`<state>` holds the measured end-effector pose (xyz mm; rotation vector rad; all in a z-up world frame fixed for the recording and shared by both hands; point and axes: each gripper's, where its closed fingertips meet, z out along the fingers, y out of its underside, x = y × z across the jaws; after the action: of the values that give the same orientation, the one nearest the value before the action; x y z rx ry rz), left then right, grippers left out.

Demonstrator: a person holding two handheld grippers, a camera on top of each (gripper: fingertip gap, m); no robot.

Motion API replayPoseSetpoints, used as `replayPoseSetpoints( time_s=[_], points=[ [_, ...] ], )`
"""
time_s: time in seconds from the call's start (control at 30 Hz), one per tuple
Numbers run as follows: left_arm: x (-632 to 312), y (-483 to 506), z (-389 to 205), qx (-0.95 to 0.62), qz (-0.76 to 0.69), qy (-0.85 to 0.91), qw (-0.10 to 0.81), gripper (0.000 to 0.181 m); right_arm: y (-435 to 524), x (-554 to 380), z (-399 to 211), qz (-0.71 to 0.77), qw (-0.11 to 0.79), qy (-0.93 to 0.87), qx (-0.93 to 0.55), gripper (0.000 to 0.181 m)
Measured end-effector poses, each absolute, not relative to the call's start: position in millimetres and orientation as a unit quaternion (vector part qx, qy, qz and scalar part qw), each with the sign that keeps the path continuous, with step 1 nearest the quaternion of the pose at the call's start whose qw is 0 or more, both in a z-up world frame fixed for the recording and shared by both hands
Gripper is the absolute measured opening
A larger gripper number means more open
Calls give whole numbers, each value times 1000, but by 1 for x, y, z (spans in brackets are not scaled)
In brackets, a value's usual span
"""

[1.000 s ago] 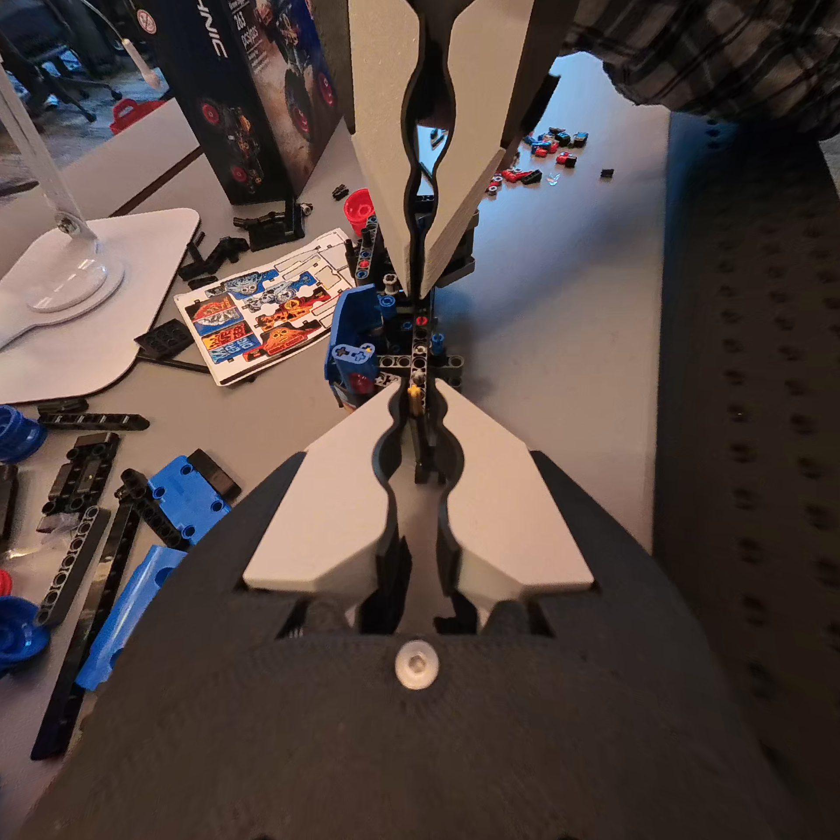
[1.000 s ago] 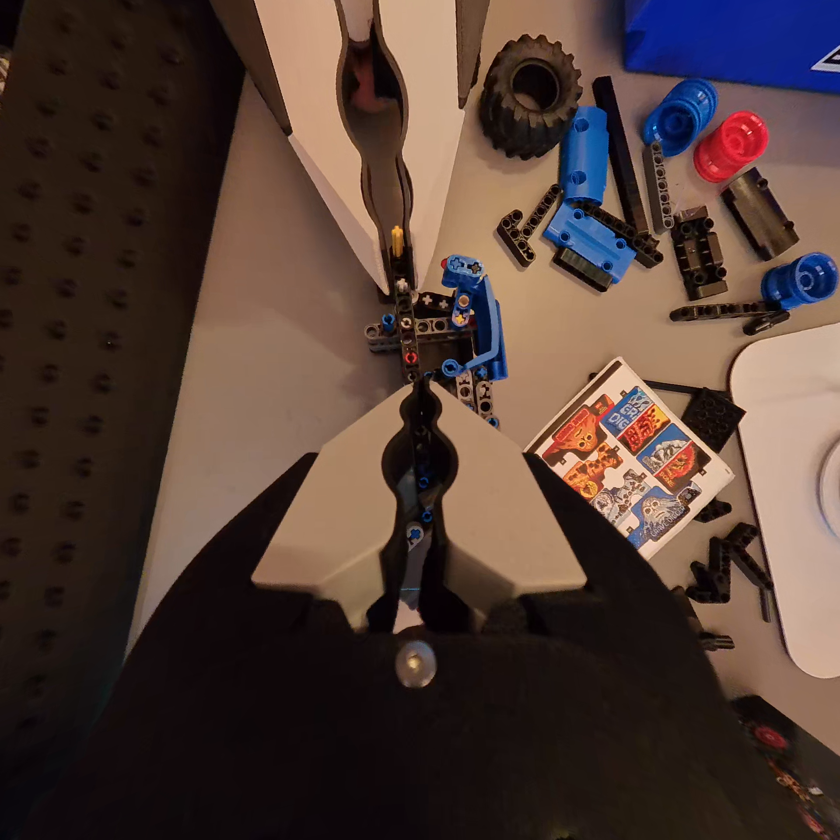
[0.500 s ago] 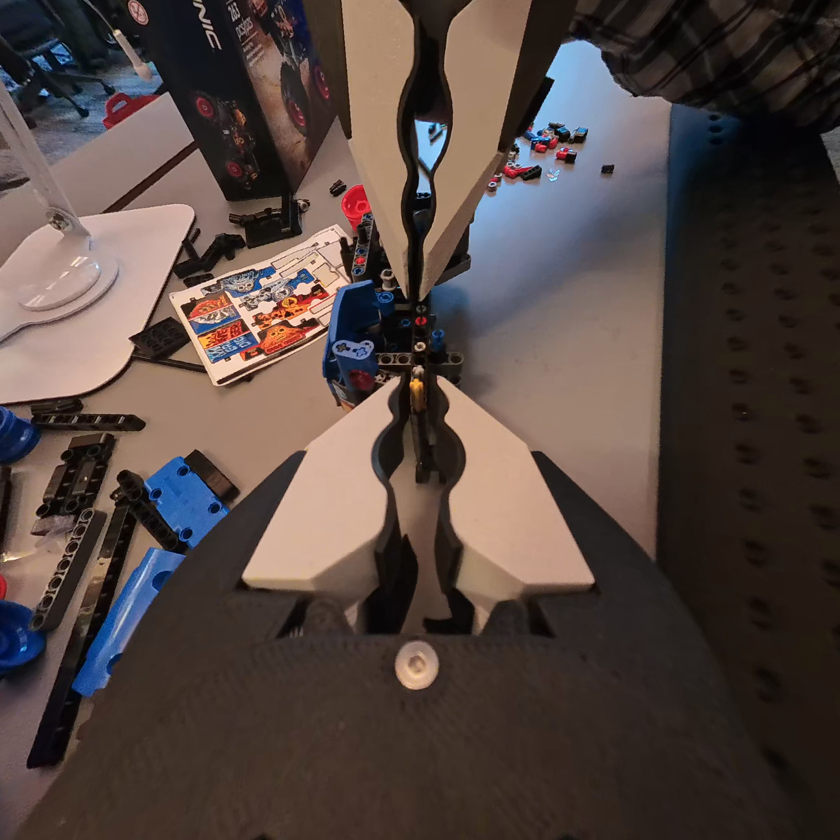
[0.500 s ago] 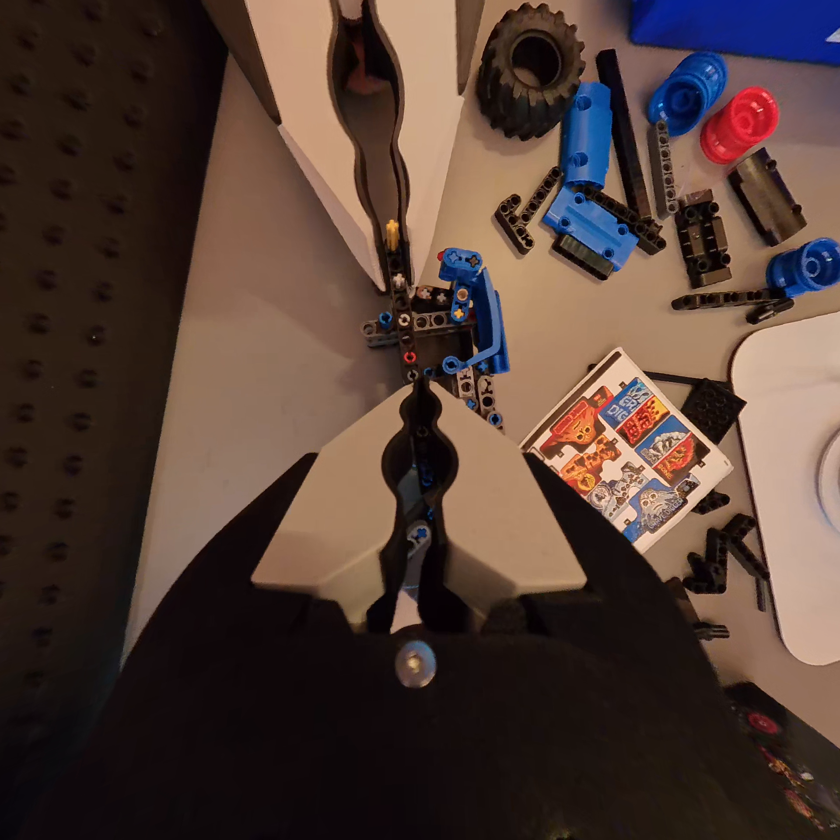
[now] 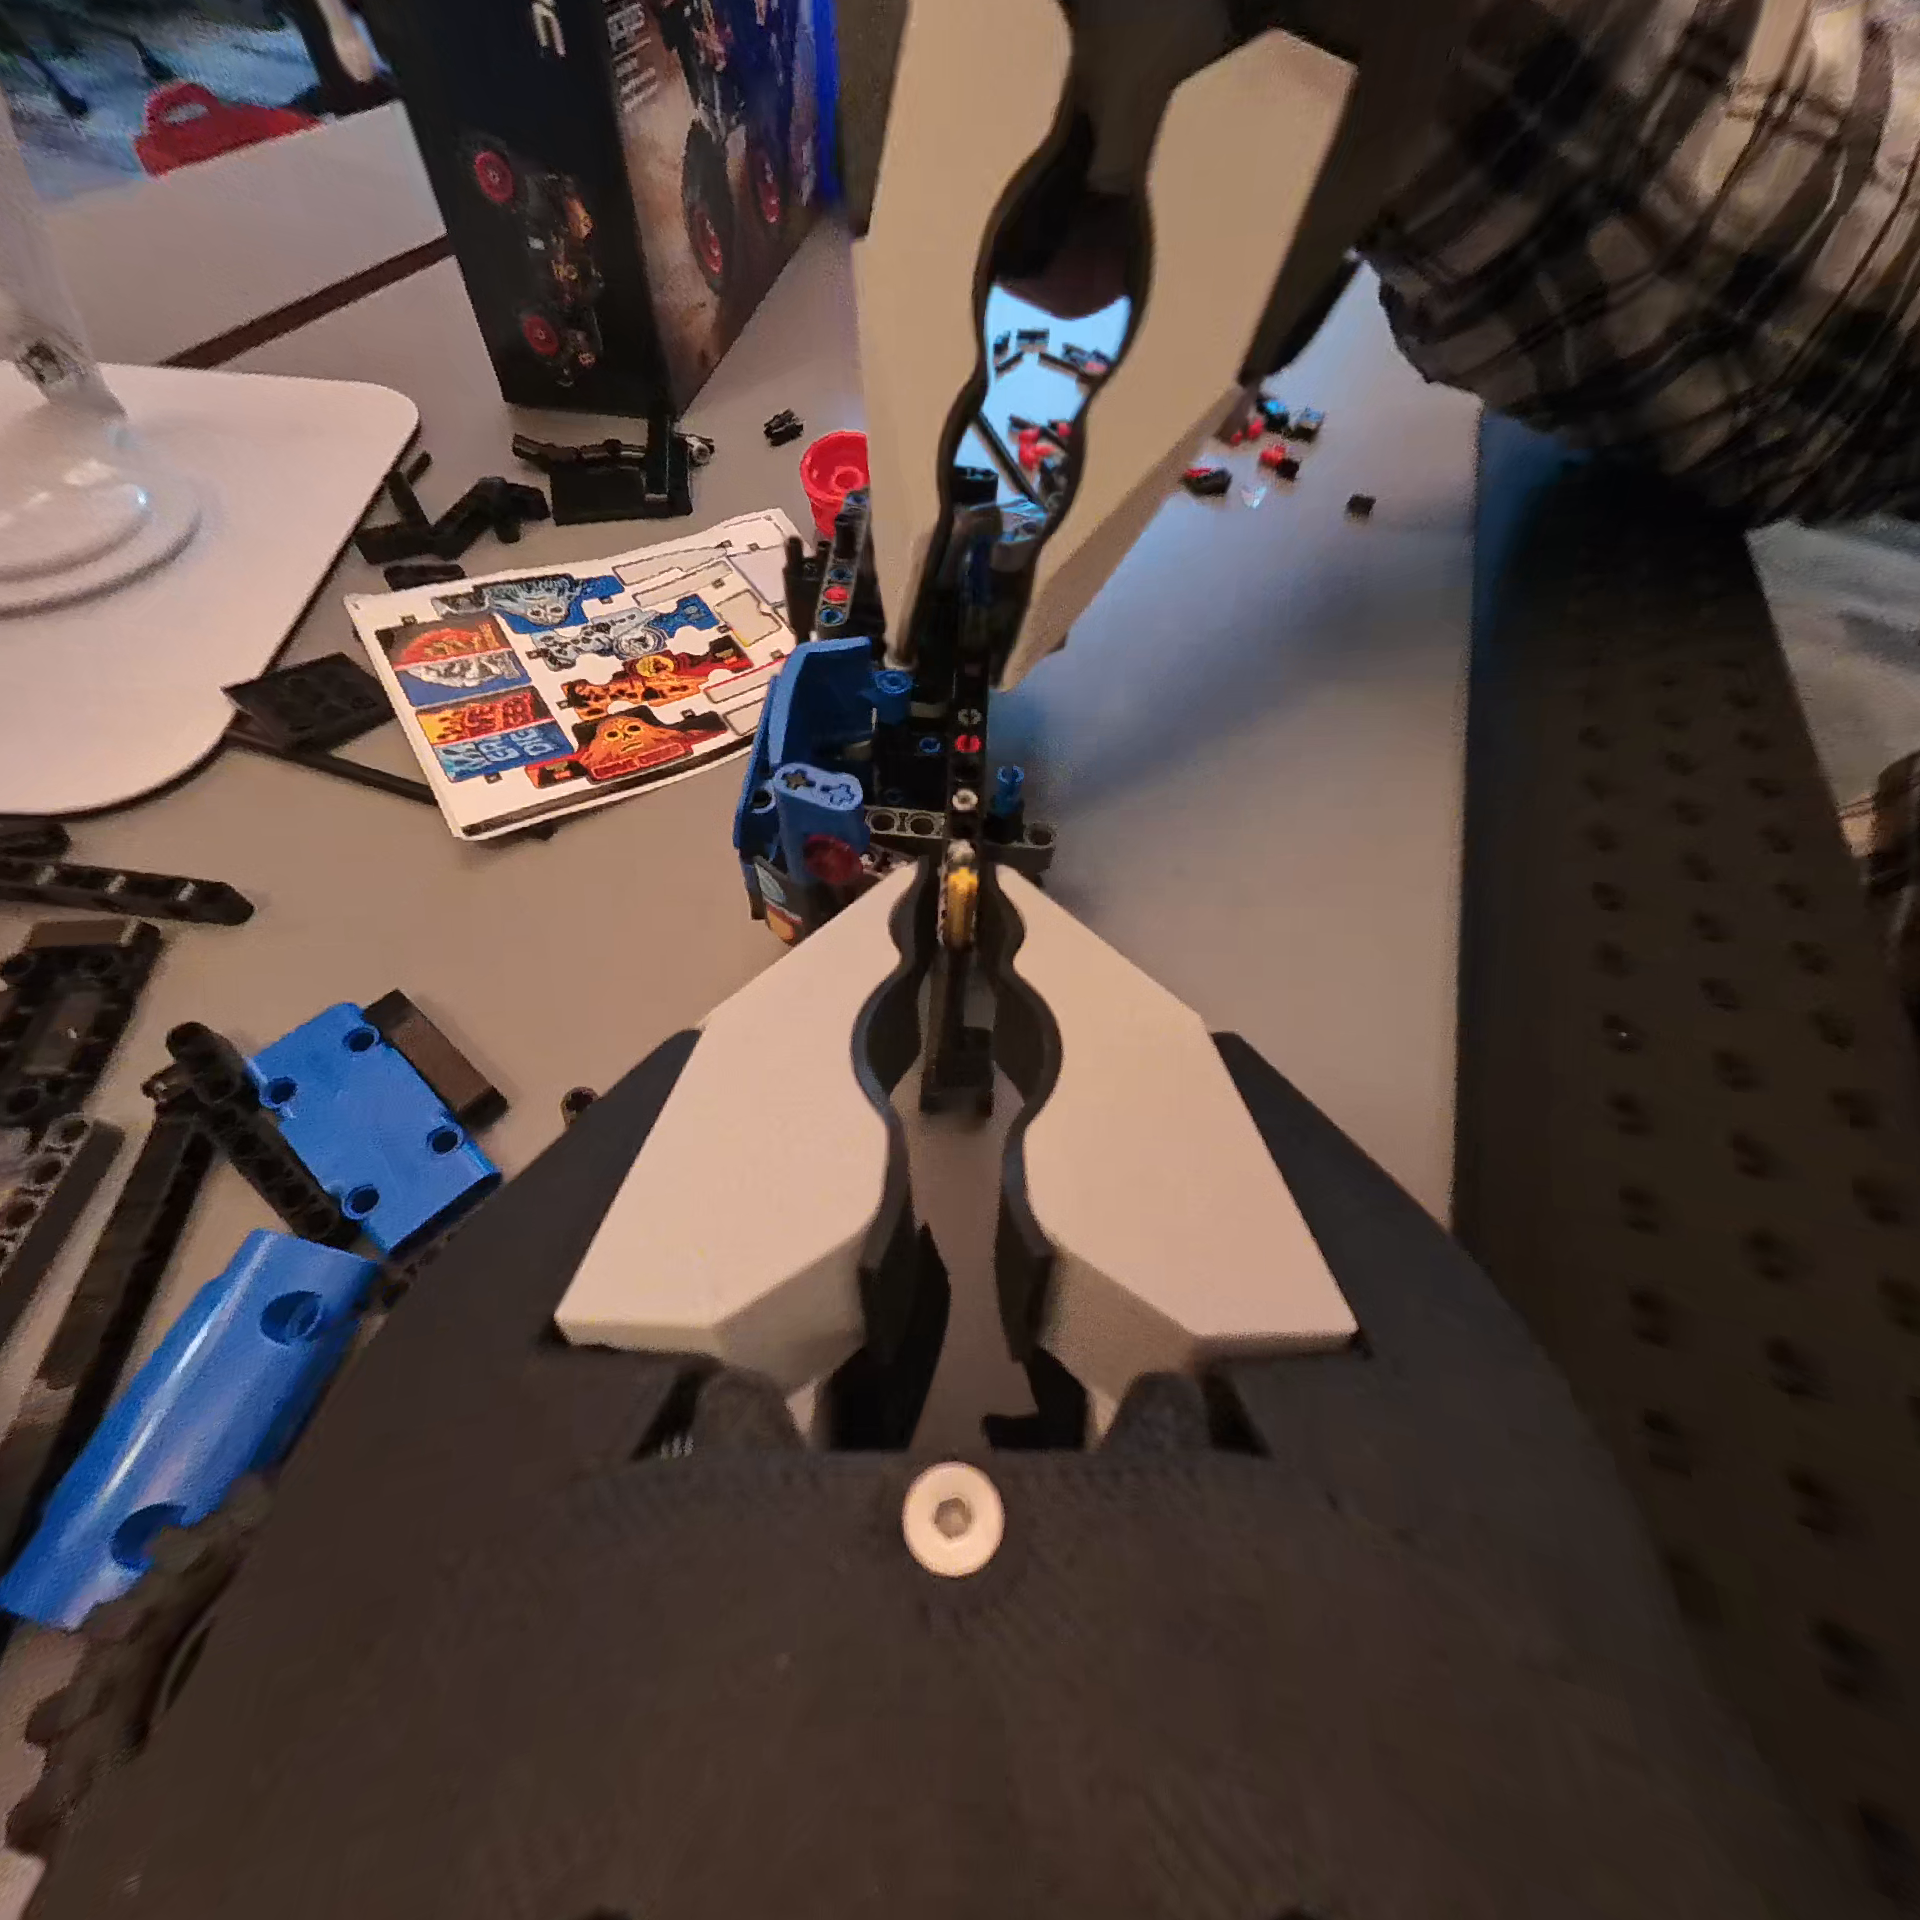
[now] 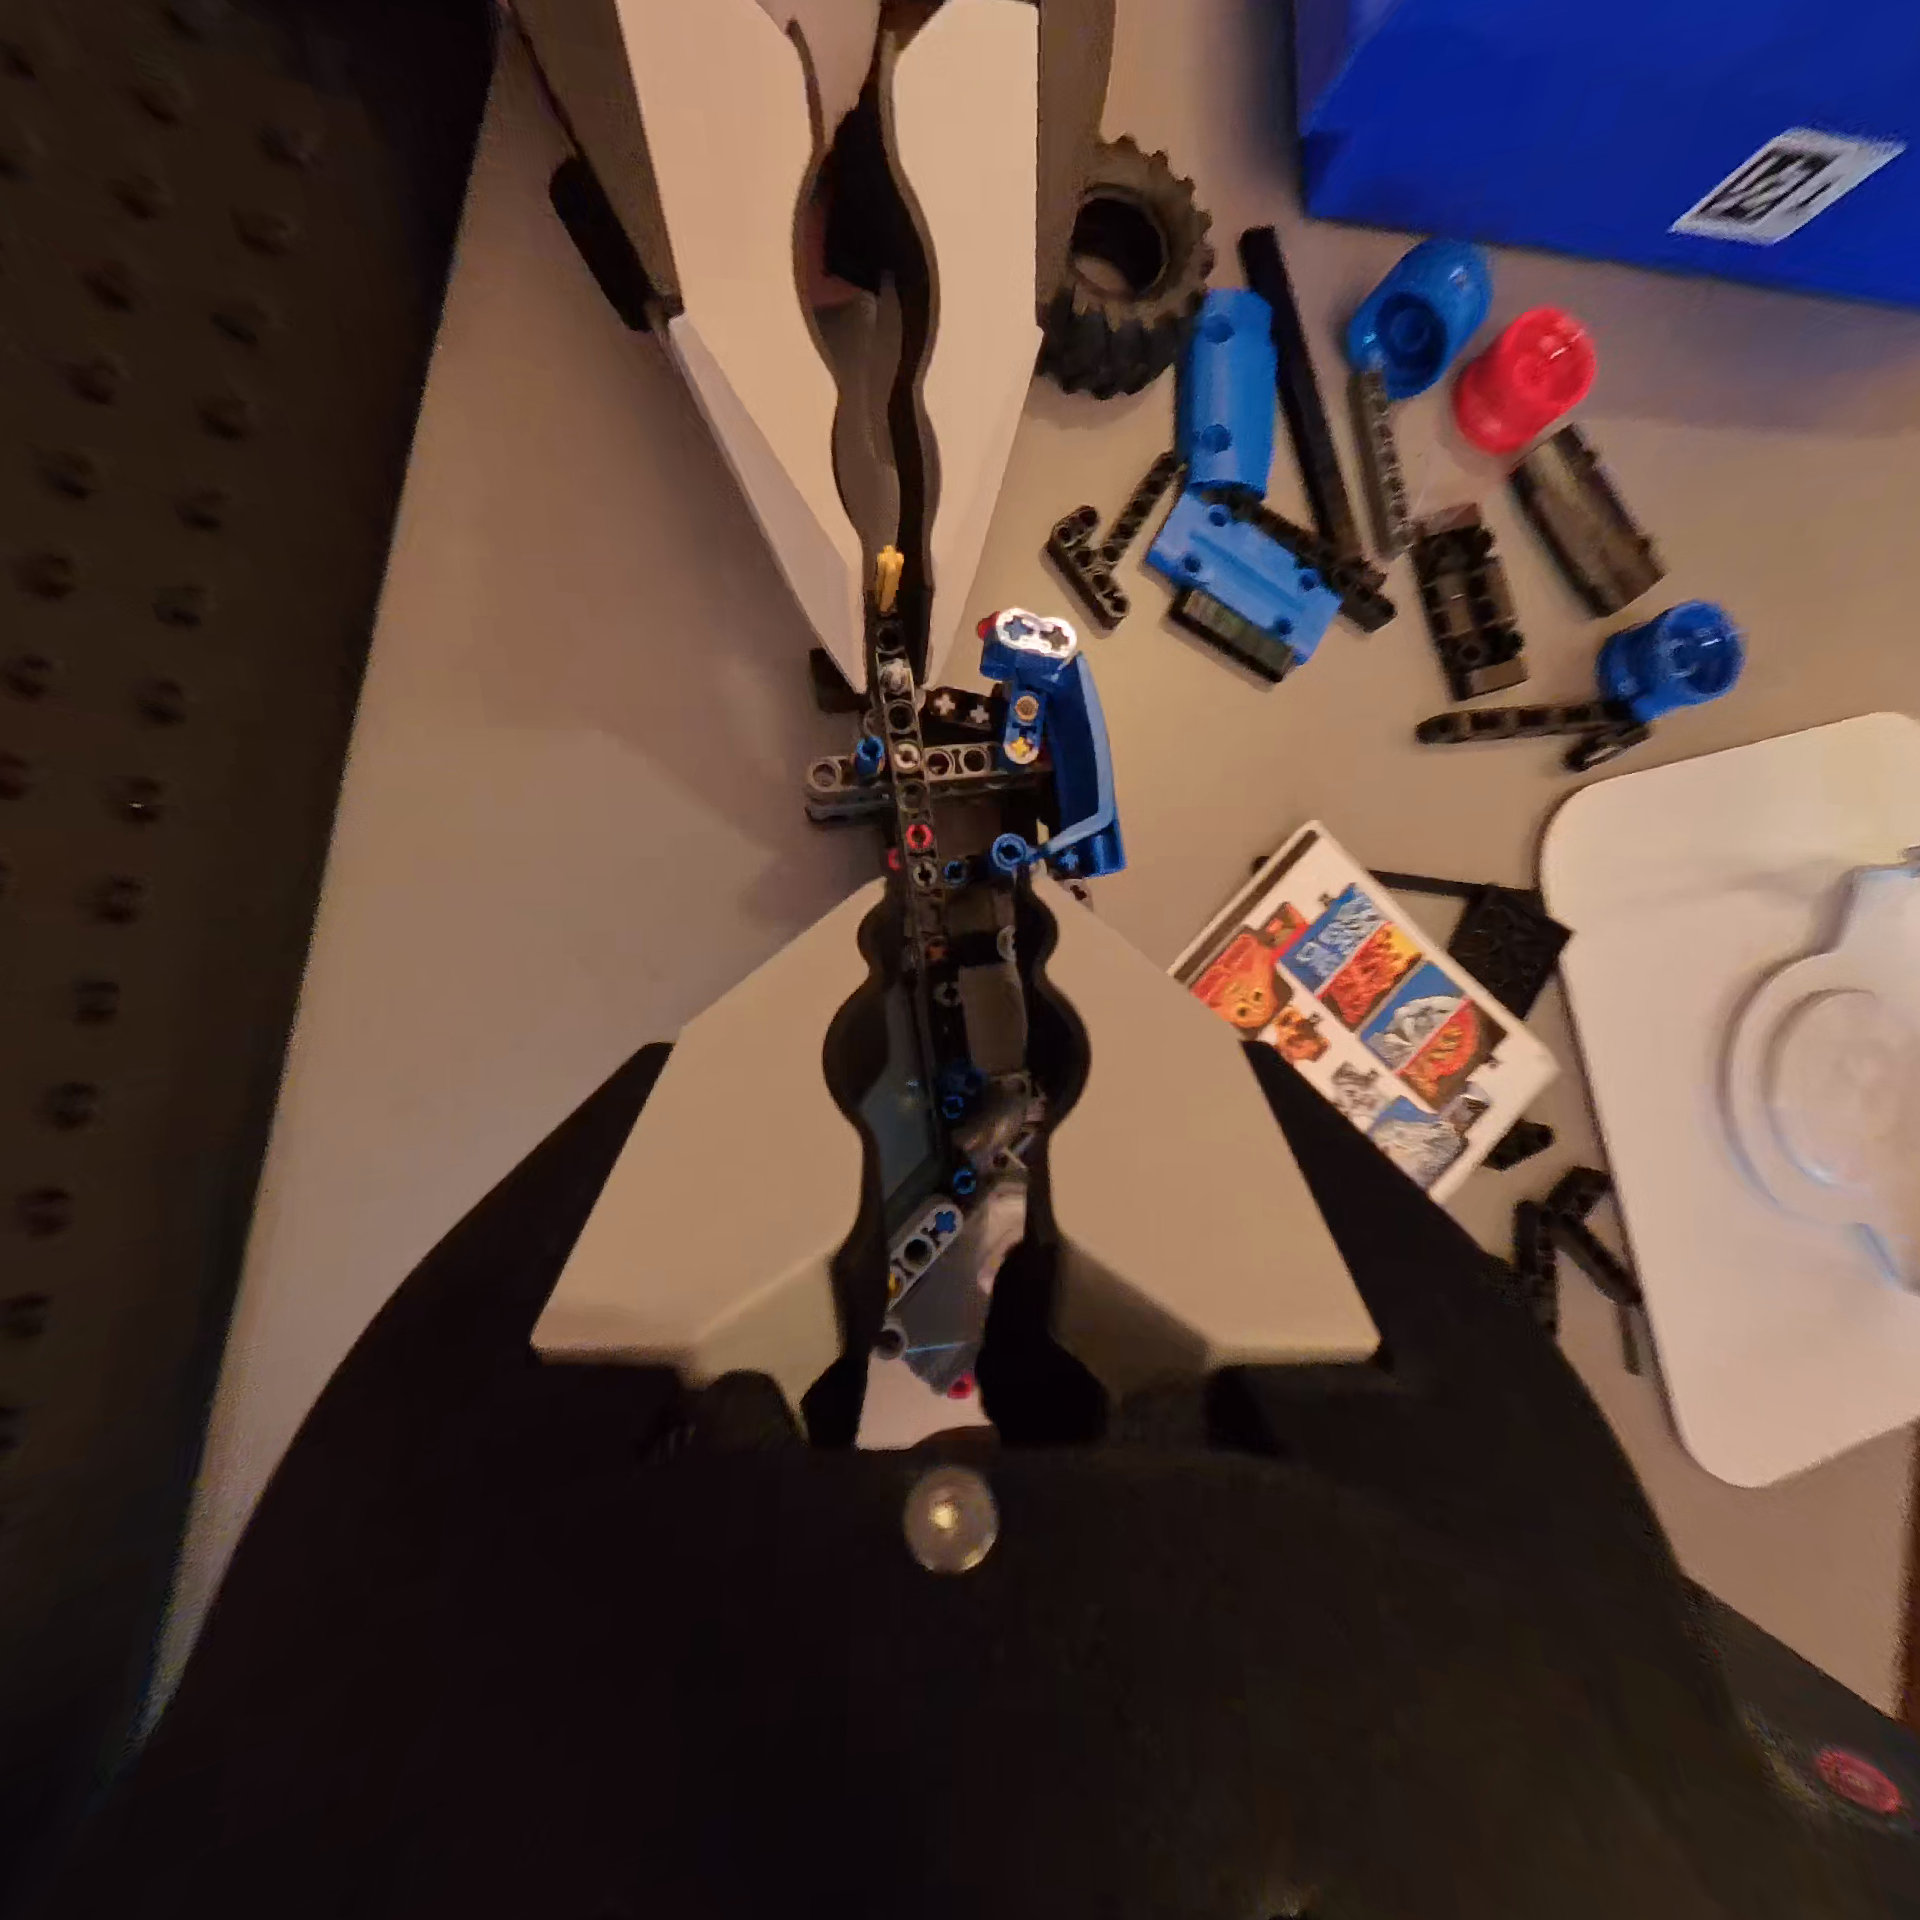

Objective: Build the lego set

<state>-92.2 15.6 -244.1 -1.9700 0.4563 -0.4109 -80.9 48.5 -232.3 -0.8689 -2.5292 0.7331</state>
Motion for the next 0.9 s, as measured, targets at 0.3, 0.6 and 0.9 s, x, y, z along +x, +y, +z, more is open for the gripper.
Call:
replayPoseSetpoints(
  time_s=[0.3,0.6,0.9],
  points=[
    [-107,25,-236,-819,-265,100,499,7,57,-92,-250,202,234,-905,-291,8],
    [-128,24,-241,-828,-225,99,505,14,65,-99,-241,303,115,-870,-373,7],
    [-128,29,-244,-828,-259,66,492,6,74,-103,-214,361,120,-844,-377,25]
  ],
)
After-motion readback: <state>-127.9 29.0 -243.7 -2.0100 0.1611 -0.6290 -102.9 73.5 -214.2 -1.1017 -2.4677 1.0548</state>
